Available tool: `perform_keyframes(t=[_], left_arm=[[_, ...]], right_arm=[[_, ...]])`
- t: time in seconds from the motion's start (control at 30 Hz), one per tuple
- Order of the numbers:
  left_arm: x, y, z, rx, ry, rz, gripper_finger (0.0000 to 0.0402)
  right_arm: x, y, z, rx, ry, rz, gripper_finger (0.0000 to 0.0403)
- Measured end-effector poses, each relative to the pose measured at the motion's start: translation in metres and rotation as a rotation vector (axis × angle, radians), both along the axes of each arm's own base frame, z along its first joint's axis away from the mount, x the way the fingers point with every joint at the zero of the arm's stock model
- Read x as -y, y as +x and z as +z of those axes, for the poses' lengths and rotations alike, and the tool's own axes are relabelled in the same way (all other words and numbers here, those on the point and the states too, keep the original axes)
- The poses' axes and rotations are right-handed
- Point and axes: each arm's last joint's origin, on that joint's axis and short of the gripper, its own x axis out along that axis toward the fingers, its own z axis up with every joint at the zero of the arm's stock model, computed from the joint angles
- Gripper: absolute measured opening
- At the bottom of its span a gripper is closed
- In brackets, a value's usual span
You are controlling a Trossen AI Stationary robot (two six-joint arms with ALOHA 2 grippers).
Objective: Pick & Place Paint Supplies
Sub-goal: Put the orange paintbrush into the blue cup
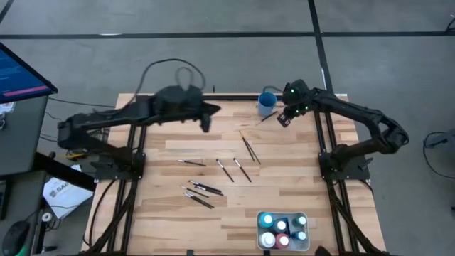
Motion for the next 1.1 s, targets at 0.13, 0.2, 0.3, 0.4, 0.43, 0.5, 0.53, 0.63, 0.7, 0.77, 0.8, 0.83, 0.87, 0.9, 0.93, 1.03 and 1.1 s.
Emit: perform_keyframes(t=[0.13,0.2,0.3,0.4,0.43,0.5,0.53,0.63,0.7,0.77,0.8,0.83,0.87,0.9,0.93,1.03,1.1], left_arm=[[0.006,-0.031,-0.004,0.089,-0.019,0.048,0.0001],[0.008,-0.042,-0.008,0.132,-0.031,0.056,0.0001],[0.011,-0.055,-0.014,0.192,-0.057,0.066,0.0001],[0.012,-0.062,-0.023,0.218,-0.077,0.079,0.0001],[0.013,-0.064,-0.025,0.223,-0.082,0.089,0.0001],[0.013,-0.066,-0.029,0.235,-0.091,0.099,0.0001],[0.013,-0.066,-0.03,0.234,-0.093,0.107,0.0001],[0.012,-0.065,-0.036,0.218,-0.096,0.117,0.0001],[0.012,-0.065,-0.036,0.221,-0.095,0.117,0.0002],[0.012,-0.065,-0.038,0.215,-0.092,0.117,0.0002],[0.012,-0.065,-0.038,0.214,-0.092,0.117,0.0002],[0.012,-0.065,-0.038,0.215,-0.092,0.117,0.0002],[0.012,-0.065,-0.038,0.216,-0.092,0.117,0.0002],[0.012,-0.065,-0.038,0.215,-0.09,0.117,0.0002],[0.012,-0.065,-0.038,0.214,-0.089,0.116,0.0002],[0.012,-0.065,-0.038,0.214,-0.088,0.116,0.0002],[0.012,-0.065,-0.038,0.214,-0.088,0.115,0.0002]], right_arm=[[0.011,0.002,-0.006,0.09,0.067,-0.011,0.0004],[0.012,0.003,-0.011,0.072,0.08,-0.001,0.0017],[0.014,0.004,-0.015,0.061,0.075,0.014,0.0051],[0.021,0.005,-0.019,0.071,0.06,-0.016,0.0091],[0.023,0.006,-0.021,0.075,0.06,-0.047,0.0102],[0.026,0.009,-0.025,0.083,0.067,-0.075,0.0114],[0.027,0.01,-0.027,0.082,0.066,-0.079,0.0116],[0.026,0.017,-0.034,0.07,0.069,-0.034,0.0111],[0.022,0.022,-0.036,0.042,0.05,0.05,0.0108],[0.018,0.027,-0.036,0.024,0.013,0.138,0.0108],[0.016,0.029,-0.035,0.023,-0.003,0.164,0.0109],[0.015,0.031,-0.035,0.02,-0.019,0.17,0.011],[0.015,0.034,-0.034,0.024,-0.035,0.17,0.011],[0.014,0.036,-0.033,0.037,-0.043,0.168,0.0111],[0.013,0.038,-0.033,0.048,-0.043,0.161,0.0112],[0.008,0.043,-0.034,0.054,-0.032,0.166,0.0113],[0.003,0.047,-0.038,0.039,-0.009,0.187,0.0113]])
